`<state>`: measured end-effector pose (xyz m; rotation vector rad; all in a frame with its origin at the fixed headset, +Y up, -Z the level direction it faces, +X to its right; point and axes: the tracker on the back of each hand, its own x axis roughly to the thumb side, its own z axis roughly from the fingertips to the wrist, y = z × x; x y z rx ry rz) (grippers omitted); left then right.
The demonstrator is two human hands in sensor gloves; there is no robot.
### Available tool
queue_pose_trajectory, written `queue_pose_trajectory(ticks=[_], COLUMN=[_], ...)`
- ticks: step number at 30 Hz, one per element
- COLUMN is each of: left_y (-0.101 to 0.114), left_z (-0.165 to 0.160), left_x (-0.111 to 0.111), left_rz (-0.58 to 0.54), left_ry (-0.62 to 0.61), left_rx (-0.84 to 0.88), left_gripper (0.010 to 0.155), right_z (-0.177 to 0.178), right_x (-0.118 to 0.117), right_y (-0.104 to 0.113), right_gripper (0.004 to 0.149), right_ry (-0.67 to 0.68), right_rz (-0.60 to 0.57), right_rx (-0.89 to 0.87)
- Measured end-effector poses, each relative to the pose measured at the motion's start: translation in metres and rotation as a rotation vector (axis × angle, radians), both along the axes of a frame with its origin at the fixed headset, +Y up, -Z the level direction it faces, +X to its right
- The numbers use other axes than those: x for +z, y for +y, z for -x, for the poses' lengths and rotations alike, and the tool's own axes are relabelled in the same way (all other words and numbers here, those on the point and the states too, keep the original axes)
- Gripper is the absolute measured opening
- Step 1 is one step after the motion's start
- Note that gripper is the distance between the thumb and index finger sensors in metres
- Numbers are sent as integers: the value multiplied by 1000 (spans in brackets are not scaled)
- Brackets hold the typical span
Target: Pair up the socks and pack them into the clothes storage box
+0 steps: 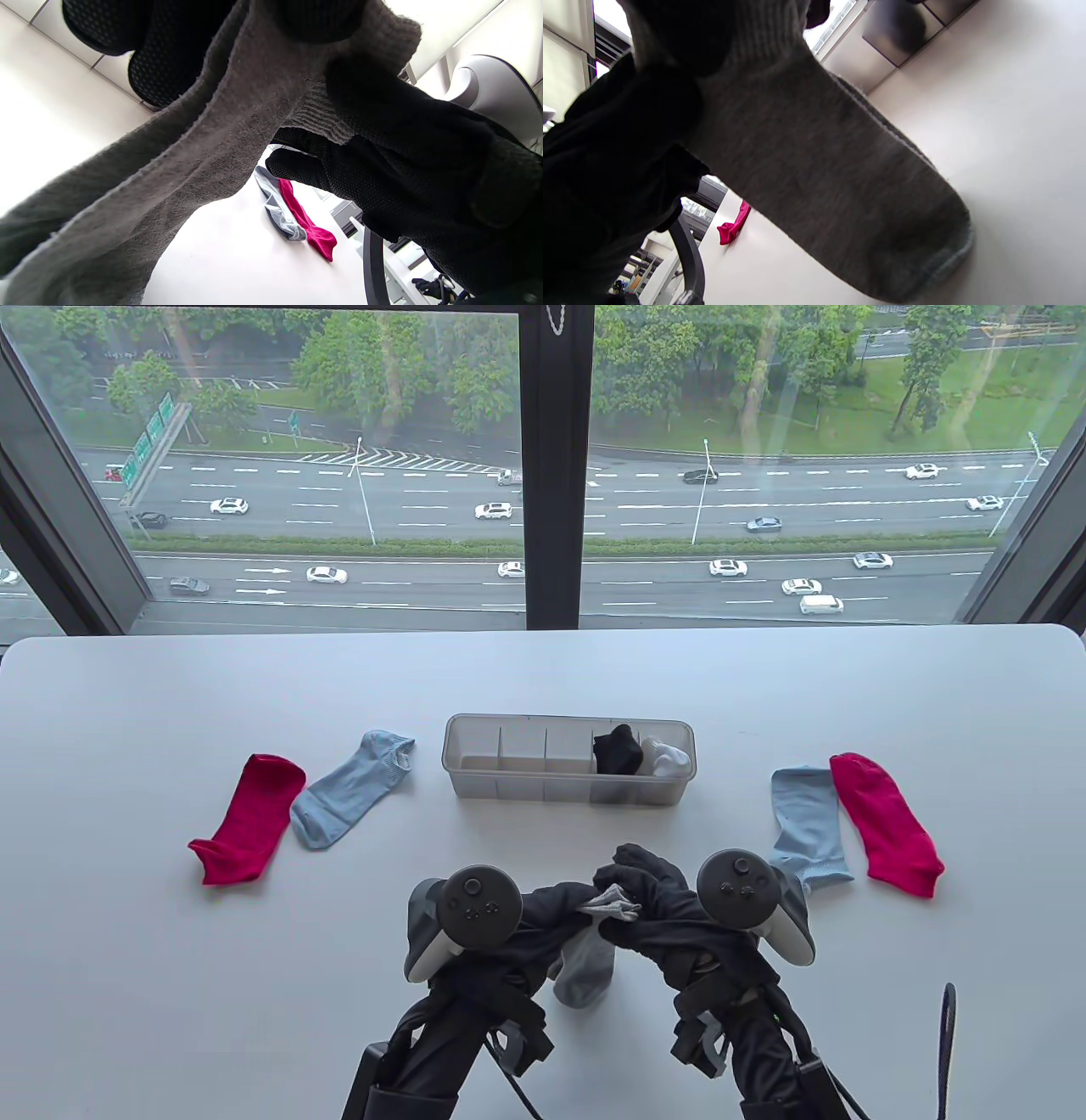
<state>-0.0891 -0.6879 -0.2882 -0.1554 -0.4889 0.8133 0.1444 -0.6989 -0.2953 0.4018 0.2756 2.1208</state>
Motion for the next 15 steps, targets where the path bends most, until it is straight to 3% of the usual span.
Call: queue_pose_trajectory(ticks=[4,6,8,10,13,15], left_y=[2,2,-2,-10,-27,-40], left_z=[1,4,3,1,0,0], left_x=[-3,-9,-10,-10,-15,-13], left_rz=[37,213,397,461,343,224], left_ry=[-35,-151,-246,-259,-34,171], left_rx=[71,250,432,396,115,-55], left_gripper=[42,42,42,43,43,60], right_z=[-7,-9,-8,-7,-3,-3], right_x=[1,4,8,8,-3,-7], right_y=[8,26,37,38,10,-11], right_gripper=[44,44,44,44,46,58], right_ry=[-10,8,72,60,-49,-146], right_rz=[5,-7,56,93,51,100], right_rx=[-92,-143,-166,-95,189,263])
